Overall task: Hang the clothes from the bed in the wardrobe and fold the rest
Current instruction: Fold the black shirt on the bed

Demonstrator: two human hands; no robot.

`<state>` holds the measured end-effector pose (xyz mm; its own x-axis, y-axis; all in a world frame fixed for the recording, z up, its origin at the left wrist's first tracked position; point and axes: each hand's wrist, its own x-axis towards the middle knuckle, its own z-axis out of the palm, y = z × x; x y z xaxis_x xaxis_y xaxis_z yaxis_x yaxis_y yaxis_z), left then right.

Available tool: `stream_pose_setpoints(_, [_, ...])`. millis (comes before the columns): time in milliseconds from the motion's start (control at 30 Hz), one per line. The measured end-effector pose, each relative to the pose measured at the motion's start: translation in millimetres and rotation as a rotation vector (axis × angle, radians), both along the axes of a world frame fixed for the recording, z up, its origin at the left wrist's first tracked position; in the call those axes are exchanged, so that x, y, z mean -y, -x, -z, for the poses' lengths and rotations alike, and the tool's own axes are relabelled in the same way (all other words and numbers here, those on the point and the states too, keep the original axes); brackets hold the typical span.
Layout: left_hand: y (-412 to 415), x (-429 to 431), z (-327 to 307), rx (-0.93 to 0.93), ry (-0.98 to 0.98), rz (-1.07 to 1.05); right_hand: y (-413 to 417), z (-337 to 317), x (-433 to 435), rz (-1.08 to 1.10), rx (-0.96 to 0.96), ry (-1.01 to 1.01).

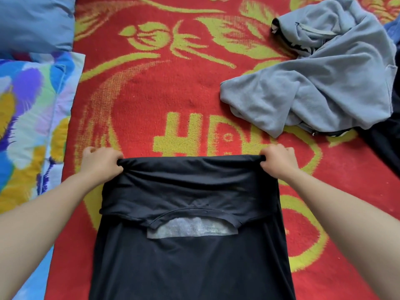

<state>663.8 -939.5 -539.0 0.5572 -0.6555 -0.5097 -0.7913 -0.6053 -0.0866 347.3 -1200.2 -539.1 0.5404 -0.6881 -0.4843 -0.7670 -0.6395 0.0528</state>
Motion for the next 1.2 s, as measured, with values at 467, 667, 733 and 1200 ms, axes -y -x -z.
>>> stream_pose_setpoints(467, [-23.3, -7.5, -66.4, -0.272, 0.474, 0.043, 33.6, -53.8, 29.5, 0.093, 0.387, -0.094])
stream_pose_setpoints(667, [26.2, -76.6, -70.0, -0.289, 0.481, 0.367, 94.8, -69.4, -32.7, -0.401, 0.42, -0.037])
stream_pose_setpoints(733, [44.5, -97.6, -61.2, -0.214, 0.456, 0.552, 111.4, -65.8, -54.6, -0.501, 0.349, -0.026])
stream_pose_setpoints(1200, [117.1, -140.6, -13.7, 0.003, -0.016, 0.47, 123.7, -25.1, -128.8, -0.511, -0.049, -0.026])
